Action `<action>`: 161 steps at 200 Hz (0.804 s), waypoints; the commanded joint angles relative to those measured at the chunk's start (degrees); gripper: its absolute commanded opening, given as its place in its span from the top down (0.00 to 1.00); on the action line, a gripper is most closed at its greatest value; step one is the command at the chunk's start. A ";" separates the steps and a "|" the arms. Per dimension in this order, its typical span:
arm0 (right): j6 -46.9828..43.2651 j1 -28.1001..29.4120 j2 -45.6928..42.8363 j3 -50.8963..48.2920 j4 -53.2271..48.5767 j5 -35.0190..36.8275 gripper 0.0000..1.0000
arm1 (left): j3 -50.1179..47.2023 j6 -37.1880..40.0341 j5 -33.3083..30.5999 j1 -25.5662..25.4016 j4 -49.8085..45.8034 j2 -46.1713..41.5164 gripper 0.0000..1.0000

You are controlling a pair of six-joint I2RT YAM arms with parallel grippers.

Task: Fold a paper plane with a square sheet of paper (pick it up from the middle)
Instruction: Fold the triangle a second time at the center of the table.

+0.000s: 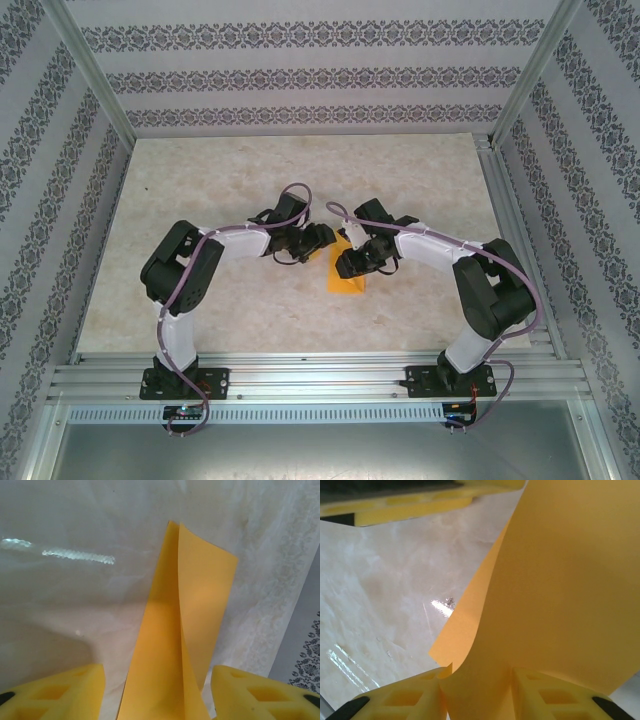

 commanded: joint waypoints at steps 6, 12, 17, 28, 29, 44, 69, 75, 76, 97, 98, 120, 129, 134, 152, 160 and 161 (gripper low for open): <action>0.19 -0.23 -0.59 -1.14 1.97 -1.74 0.62 | 1.70 -4.55 1.68 -0.45 5.31 1.43 0.40; 0.24 -0.25 -0.55 -1.22 1.97 -1.65 0.62 | 1.78 -4.78 1.83 -0.63 5.31 1.55 0.41; 0.32 -0.25 -0.57 -1.19 2.02 -1.65 0.62 | 1.79 -4.97 1.95 -0.72 5.41 1.70 0.42; 0.31 -0.25 -0.56 -1.37 2.10 -1.57 0.62 | 1.89 -5.54 2.17 -0.87 5.82 2.04 0.45; 0.33 -0.25 -0.57 -1.41 2.13 -1.61 0.62 | 1.93 -5.62 2.18 -0.88 5.88 2.10 0.45; 0.41 -0.34 -0.67 -1.59 2.24 -1.60 0.62 | 1.98 -6.79 3.29 -1.31 7.25 2.84 0.52; 0.32 -0.32 -0.76 -1.66 2.15 -1.57 0.62 | 2.75 -7.73 3.88 -2.22 7.60 3.92 0.60; 0.27 -0.34 -0.76 -1.68 2.15 -1.56 0.62 | 2.93 -7.79 3.78 -2.42 7.52 4.06 0.62; 0.31 -0.34 -0.76 -1.65 2.15 -1.56 0.62 | 2.97 -7.76 3.73 -2.45 7.51 4.08 0.62; 0.40 -0.34 -0.88 -1.80 2.14 -1.47 0.61 | 3.82 -7.90 3.86 -2.74 7.36 4.79 0.70; 0.42 -0.34 -0.91 -1.80 2.15 -1.47 0.61 | 3.86 -7.90 3.86 -2.83 7.35 4.84 0.71; 0.61 -0.34 -1.86 -1.84 2.10 -1.46 0.58 | 4.40 -7.99 3.89 -2.91 7.08 5.32 0.79; 0.76 -0.26 -2.67 -1.85 1.74 -1.28 0.55 | 4.42 -8.23 3.89 -2.92 7.14 5.33 0.83; 0.83 -0.27 -3.17 -1.97 1.64 -1.15 0.53 | 4.42 -8.37 3.95 -2.91 7.24 5.33 0.84; 1.11 0.30 -5.97 -2.74 1.27 1.24 0.45 | 4.68 -8.66 4.09 -2.94 7.37 5.33 0.84; 1.23 0.79 -7.41 -3.20 1.15 2.97 0.42 | 4.90 -8.77 4.04 -2.92 7.26 5.33 0.84; 1.23 0.84 -7.51 -3.25 1.12 3.21 0.41 | 4.93 -8.73 4.04 -2.92 7.30 5.33 0.84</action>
